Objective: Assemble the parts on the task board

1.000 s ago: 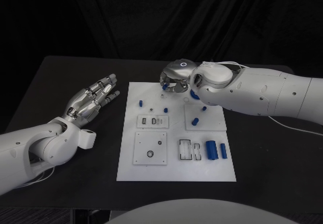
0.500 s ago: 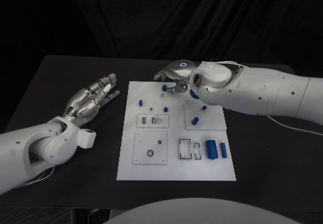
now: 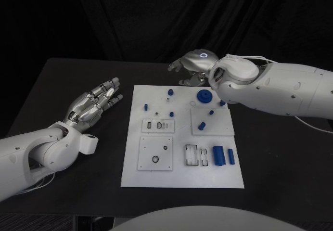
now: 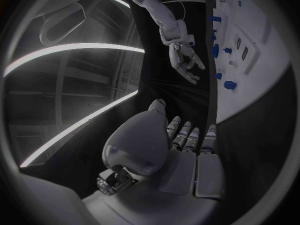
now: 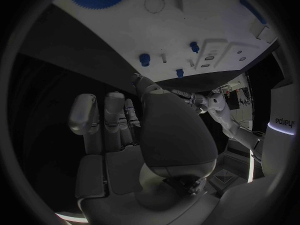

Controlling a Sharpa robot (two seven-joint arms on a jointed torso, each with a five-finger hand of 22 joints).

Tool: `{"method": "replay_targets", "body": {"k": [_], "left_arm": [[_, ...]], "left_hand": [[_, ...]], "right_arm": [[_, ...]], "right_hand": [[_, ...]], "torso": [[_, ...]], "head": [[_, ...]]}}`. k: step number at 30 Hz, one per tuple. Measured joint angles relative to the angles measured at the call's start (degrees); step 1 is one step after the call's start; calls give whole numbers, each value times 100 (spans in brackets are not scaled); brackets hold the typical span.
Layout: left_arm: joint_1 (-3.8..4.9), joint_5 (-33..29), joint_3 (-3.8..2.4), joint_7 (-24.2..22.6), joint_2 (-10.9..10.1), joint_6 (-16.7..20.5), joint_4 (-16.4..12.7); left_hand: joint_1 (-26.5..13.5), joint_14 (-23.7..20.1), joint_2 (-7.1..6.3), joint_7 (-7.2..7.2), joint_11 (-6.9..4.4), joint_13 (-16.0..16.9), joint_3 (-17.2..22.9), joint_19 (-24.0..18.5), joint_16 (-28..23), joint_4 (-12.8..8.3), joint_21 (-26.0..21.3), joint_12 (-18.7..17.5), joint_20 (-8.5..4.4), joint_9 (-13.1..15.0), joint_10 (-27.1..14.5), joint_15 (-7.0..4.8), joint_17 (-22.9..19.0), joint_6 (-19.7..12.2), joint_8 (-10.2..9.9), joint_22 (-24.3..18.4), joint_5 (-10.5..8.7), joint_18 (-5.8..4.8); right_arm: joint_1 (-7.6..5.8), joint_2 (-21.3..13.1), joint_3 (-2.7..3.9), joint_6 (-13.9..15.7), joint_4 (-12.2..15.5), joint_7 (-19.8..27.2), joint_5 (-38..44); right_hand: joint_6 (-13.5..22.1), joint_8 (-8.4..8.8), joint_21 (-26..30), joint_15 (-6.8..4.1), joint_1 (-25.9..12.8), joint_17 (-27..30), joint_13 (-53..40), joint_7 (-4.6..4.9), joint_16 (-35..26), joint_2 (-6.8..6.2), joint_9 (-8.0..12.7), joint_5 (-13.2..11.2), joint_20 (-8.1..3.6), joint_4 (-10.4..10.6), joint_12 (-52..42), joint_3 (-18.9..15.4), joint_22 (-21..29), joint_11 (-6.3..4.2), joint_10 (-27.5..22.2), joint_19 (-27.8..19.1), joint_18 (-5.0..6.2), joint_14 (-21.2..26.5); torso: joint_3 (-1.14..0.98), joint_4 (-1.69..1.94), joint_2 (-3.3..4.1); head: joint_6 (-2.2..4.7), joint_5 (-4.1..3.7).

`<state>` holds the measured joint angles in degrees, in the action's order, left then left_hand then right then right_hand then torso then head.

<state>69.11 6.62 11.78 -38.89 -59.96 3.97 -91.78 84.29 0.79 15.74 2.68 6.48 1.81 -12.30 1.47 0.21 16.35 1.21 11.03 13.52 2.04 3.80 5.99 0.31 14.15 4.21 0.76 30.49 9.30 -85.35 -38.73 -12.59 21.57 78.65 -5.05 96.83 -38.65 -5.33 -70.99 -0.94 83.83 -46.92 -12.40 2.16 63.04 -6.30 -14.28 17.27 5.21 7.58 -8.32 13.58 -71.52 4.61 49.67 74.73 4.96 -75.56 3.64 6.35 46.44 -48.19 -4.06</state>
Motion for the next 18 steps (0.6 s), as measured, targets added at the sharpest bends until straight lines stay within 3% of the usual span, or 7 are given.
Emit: {"method": "replay_targets", "body": {"k": [2,3,8,9,13,16,18], "left_arm": [[0,0,1,0,-15,0,-5],[0,0,1,0,-19,1,-10],[0,1,3,0,-34,3,-29],[0,1,3,0,-34,3,-28],[0,1,6,0,-13,4,-19],[0,1,7,0,11,3,-16],[0,1,10,0,20,2,-10]], "left_hand": [[0,0,0,0,0,0,0,0,0,0,0,0,0,0,0,0,0,0,0,0,0,0],[0,0,0,0,0,0,0,0,0,0,0,0,0,0,0,0,0,0,0,0,0,0],[24,1,-24,20,0,0,16,0,0,-16,0,0,0,0,0,-1,0,20,0,0,27,0],[23,1,-23,20,0,0,16,0,0,-16,0,0,0,0,0,-1,0,20,0,0,27,0],[33,3,-14,20,0,0,23,-5,0,-23,0,0,5,0,0,-3,0,20,0,0,27,0],[54,3,7,20,0,0,40,-21,0,-40,0,0,21,0,0,-3,0,20,0,0,50,0],[54,4,7,19,0,0,40,-21,0,-40,0,0,21,0,0,-3,0,20,0,0,50,0]], "right_arm": [[-113,-240,0,40,225,-36,0],[-161,-358,-2,44,334,-56,0],[-324,-965,-52,20,803,-162,0],[-334,-1053,-66,7,858,-175,-3],[-345,-1337,-117,-78,983,-206,-53],[-319,-1487,-133,-146,1011,-211,-122],[-268,-1551,-140,-172,1014,-212,-163]], "right_hand": [[-194,-37,103,-35,25,222,-59,88,-138,24,4,20,-12,18,-179,18,88,-22,293,-38,-1,62],[-305,-74,214,-59,34,407,-99,127,-290,34,10,42,-29,50,-299,50,184,-48,488,-101,55,123],[-798,-200,689,-203,45,1135,-450,267,-981,45,24,44,-131,95,-1004,130,544,-236,1231,-297,97,270],[-865,-200,785,-208,43,1271,-558,269,-1118,42,29,44,-160,112,-1170,143,615,-275,1307,-326,174,283],[-1046,-131,1134,-237,-208,1530,-1645,258,-1520,17,109,66,-222,375,-2460,92,812,-374,1080,-344,179,238],[-1137,-83,1250,-190,-503,1516,-2503,344,-1610,19,153,-8,-149,597,-3483,-25,833,-381,862,-271,179,191],[-1171,-30,1156,-184,-664,1169,-3468,311,-1370,26,169,-139,-154,721,-4464,-118,696,-407,1211,-173,178,78]], "torso": [[-1,0,0],[-2,0,-1],[-3,-4,-5],[-3,-4,-5],[0,-7,-8],[4,-14,-10],[7,-19,-12]], "head": [[0,-8],[0,-9],[8,-54],[14,-67],[25,-84],[27,-86],[28,-87]]}}
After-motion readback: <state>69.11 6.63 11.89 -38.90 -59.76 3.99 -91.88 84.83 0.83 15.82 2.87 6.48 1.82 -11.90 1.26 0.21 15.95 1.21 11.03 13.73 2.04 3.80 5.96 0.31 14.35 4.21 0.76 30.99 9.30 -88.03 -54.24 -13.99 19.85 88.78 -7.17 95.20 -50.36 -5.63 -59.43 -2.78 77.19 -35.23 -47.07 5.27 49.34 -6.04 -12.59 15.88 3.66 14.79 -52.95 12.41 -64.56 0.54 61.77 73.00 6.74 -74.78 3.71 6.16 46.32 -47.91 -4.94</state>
